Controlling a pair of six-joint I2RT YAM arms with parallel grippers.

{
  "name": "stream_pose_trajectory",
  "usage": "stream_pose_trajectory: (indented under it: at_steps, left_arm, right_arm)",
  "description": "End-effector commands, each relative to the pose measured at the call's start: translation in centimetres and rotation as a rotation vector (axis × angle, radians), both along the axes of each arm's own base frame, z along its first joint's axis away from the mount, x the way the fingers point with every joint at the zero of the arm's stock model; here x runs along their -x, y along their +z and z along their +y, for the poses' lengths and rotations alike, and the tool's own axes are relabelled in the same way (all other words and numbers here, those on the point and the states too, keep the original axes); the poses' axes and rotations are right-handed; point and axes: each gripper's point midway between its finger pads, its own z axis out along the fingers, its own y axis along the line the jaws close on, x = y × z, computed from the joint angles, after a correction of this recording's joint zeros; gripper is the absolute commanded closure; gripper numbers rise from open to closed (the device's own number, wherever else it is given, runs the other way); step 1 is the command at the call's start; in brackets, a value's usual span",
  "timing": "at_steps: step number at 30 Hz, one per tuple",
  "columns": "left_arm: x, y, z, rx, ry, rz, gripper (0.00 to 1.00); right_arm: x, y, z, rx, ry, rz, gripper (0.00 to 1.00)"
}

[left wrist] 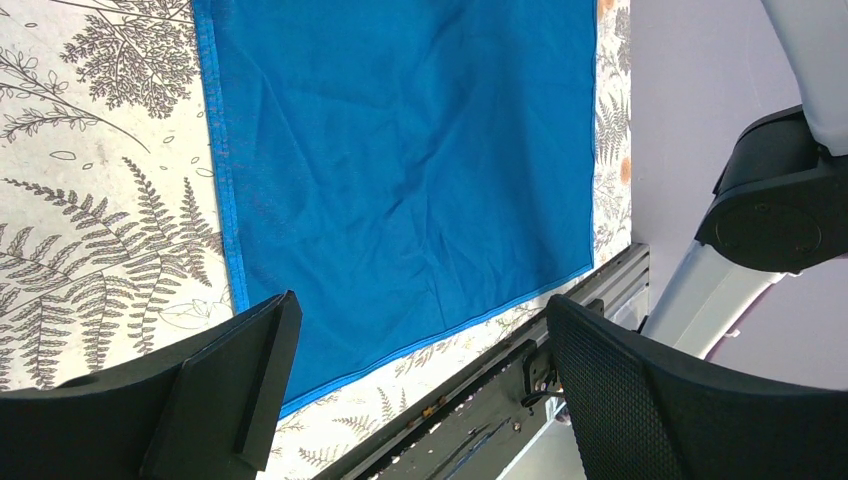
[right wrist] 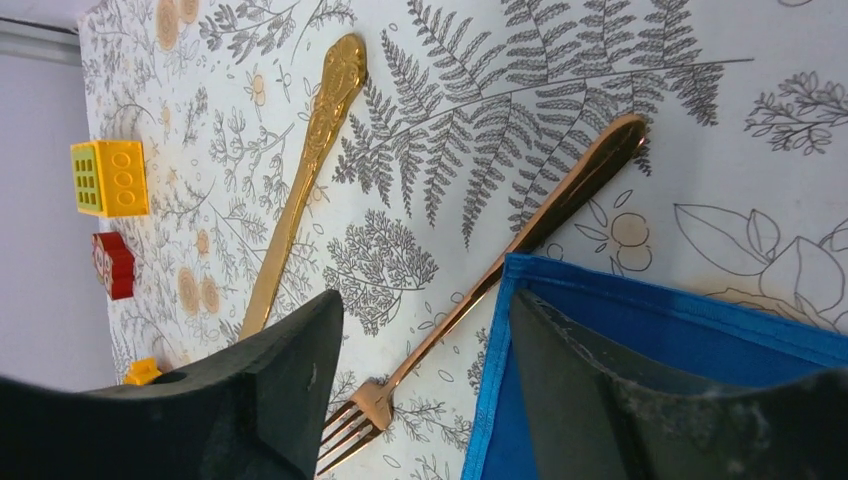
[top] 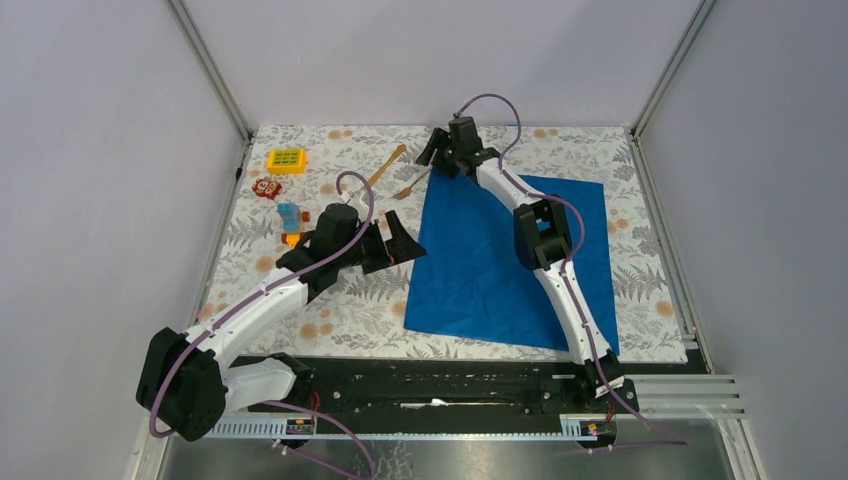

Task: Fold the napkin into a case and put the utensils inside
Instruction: Flatten the napkin at the center of the board.

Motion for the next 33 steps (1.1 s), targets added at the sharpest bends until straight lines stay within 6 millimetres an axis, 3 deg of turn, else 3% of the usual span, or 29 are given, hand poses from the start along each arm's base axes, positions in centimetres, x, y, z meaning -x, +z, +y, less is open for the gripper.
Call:
stream_pose_trajectory:
  at_steps: [1,5,7,9,13,17,20,22,26,29,33]
  left_arm:
    - [-0.3,1.2,0.1,0.004,-0.011,-0.062,0.01]
    - [0.2,1.1,0.2,-0.007,-0.047,-0.07,0.01]
    - [0.6,1.3,0.1,-0.005,-0.068,-0.08,0.01]
    - [1.0,1.8,0.0,0.002,-0.094,-0.099,0.01]
    - [1.7,2.7,-0.2,0.013,-0.144,-0.136,0.01]
    - [2.3,3.2,-0.6,0.028,-0.204,-0.154,0.01]
    - [2.8,3.2,-1.0,0.044,-0.244,-0.151,0.01]
    - [3.0,2.9,-1.1,0.049,-0.255,-0.149,0.01]
    - [3.1,1.4,-1.3,0.041,-0.258,-0.115,0.01]
    - [3.1,0.3,-1.6,0.04,-0.266,-0.078,0.01]
    - [2.7,-1.0,-2.2,0.032,-0.271,-0.037,0.01]
  right_arm:
    - [1.8,2.6,1.2,0.01,0.07,0.003,0.28]
    - [4.8,10.7,-1.8,0.126,0.091,-0.035,0.12]
    - [7.9,14.0,-4.8,0.227,0.088,-0.034,0.05]
    - [11.9,15.3,-8.7,0.317,0.072,0.009,0.02]
    - [21.2,14.4,-18.1,0.396,-0.023,0.186,0.03]
    - [30.7,12.4,-29.2,0.386,-0.315,0.395,0.08]
    - [37.6,9.9,-35.7,0.422,-0.584,0.537,0.09]
    - [40.1,9.0,-38.3,0.42,-0.721,0.582,0.12]
    - [39.3,6.5,-40.6,0.406,-0.801,0.572,0.13]
    - [35.9,4.5,-40.2,0.345,-0.697,0.561,0.26]
    - [31.2,2.9,-41.1,0.361,-0.604,0.494,0.27]
